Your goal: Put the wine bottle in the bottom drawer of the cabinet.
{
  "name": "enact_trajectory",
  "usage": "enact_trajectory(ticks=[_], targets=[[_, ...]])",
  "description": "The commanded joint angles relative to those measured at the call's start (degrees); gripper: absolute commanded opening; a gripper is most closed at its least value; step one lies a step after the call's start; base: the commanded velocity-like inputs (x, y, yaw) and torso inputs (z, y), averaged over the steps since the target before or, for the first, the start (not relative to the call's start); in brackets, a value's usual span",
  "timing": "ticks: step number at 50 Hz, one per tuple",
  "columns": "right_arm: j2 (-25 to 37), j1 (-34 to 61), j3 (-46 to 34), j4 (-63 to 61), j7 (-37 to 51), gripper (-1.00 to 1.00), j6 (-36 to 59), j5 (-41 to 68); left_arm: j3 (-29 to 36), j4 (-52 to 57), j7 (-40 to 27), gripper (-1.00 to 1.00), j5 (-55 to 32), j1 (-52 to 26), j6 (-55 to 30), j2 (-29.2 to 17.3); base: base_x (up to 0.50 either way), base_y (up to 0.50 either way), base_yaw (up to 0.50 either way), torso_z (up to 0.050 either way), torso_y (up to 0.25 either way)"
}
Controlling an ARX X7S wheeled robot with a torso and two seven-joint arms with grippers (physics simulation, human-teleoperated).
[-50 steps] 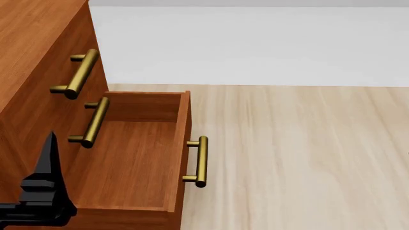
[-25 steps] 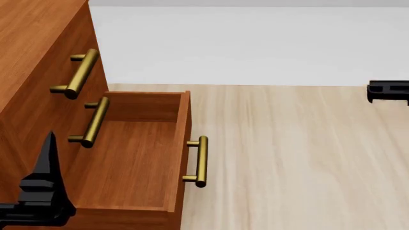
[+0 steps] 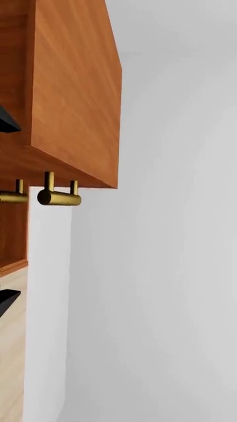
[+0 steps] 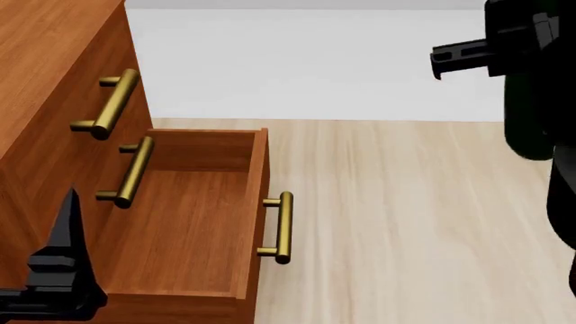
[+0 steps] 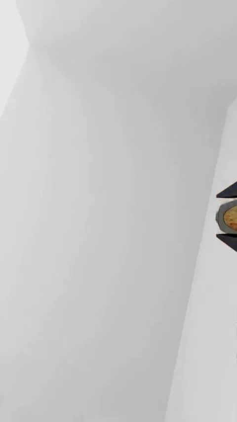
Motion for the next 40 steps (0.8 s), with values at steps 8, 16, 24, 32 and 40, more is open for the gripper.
enact_trajectory(ticks=[8, 16, 24, 32, 40], targets=[[-6.49, 8.52, -1.81, 6.22, -2.84, -1.0, 2.05, 1.02, 0.12, -0.65, 0.93, 1.0, 1.22, 1.8, 1.53, -0.06, 0.0, 0.0, 0.0, 0.0, 0.0], [-8.75, 11.92, -3.26, 8.92, -4.18, -1.0, 3.01, 1.5, 0.01, -0.66, 0.88, 1.0, 0.96, 1.64, 1.43, -0.02, 0.0, 0.0, 0.0, 0.0, 0.001], [-13.21, 14.97, -4.81, 14.46, -5.53, -1.0, 2.83, 1.94, -0.09, -0.77, 1.04, 1.0, 1.12, 2.09, 1.84, -0.2, 0.0, 0.0, 0.0, 0.0, 0.0], [-16.52, 18.96, -7.17, 19.26, -6.76, -1.0, 3.9, 1.59, -0.04, -0.81, 1.43, 1.0, 1.03, 2.03, 1.87, -0.06, 0.0, 0.0, 0.0, 0.0, 0.001], [-18.72, 22.96, -7.91, 22.05, -7.66, -1.0, 4.96, 1.93, -0.11, -1.1, 1.83, 1.0, 1.16, 2.34, 2.23, -0.17, 0.0, 0.0, 0.0, 0.001, 0.001]])
